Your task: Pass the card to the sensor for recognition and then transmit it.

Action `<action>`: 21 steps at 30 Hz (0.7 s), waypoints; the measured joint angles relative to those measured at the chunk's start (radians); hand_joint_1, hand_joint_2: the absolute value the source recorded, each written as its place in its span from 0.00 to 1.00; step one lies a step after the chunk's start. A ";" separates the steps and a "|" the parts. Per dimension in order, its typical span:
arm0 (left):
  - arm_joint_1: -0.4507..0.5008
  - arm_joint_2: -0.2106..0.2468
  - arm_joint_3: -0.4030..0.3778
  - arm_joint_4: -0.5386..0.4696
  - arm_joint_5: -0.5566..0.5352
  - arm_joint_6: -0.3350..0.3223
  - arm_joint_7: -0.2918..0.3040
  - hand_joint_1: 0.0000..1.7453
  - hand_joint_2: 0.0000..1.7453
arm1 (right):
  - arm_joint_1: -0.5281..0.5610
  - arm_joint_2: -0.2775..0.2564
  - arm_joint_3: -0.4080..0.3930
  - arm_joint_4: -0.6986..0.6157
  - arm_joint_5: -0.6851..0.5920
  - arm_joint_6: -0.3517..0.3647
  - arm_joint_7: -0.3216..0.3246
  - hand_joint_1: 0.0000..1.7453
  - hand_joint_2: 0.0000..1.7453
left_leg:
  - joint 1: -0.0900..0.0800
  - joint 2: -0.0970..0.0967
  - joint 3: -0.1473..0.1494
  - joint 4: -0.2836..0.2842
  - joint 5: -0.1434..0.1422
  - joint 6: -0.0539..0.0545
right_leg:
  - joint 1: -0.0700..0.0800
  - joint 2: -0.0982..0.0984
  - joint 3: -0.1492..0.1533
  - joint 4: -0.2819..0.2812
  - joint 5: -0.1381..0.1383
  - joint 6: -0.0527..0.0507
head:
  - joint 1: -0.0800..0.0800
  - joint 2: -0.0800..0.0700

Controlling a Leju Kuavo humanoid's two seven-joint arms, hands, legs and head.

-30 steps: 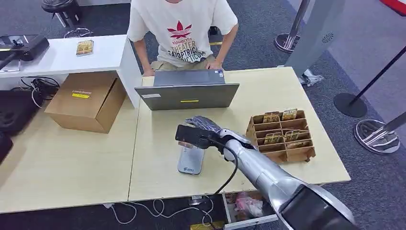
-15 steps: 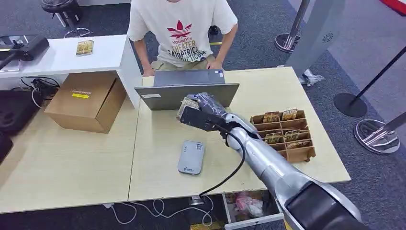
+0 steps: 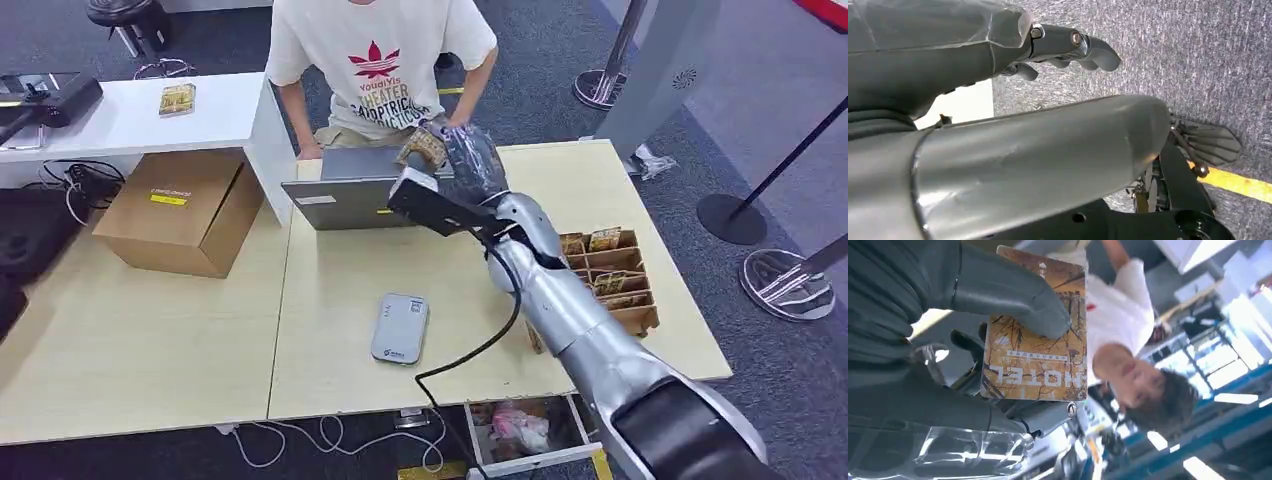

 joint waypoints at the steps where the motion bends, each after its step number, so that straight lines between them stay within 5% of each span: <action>1: 0.000 -0.001 0.000 0.000 -0.003 0.000 0.000 0.00 0.00 | 0.000 0.000 -0.009 -0.004 0.036 -0.032 0.003 1.00 1.00 | 0.000 0.000 0.000 0.000 0.000 0.000 | 0.000 0.000 0.000 0.000 0.000 0.000 | 0.000 0.000; 14: -0.004 -0.005 0.000 0.000 -0.035 -0.002 0.007 0.00 0.00 | -0.038 -0.001 -0.053 0.091 0.361 -0.377 0.085 1.00 1.00 | 0.000 0.000 0.000 0.000 0.000 0.000 | 0.000 0.000 0.000 0.000 0.000 0.000 | 0.000 0.000; 21: -0.007 -0.005 0.000 0.000 -0.043 0.005 0.015 0.00 0.00 | -0.048 0.009 -0.115 0.127 0.599 -0.405 0.138 1.00 1.00 | 0.000 0.000 0.000 0.000 0.000 0.000 | 0.000 0.000 0.000 0.000 0.000 0.000 | 0.000 0.000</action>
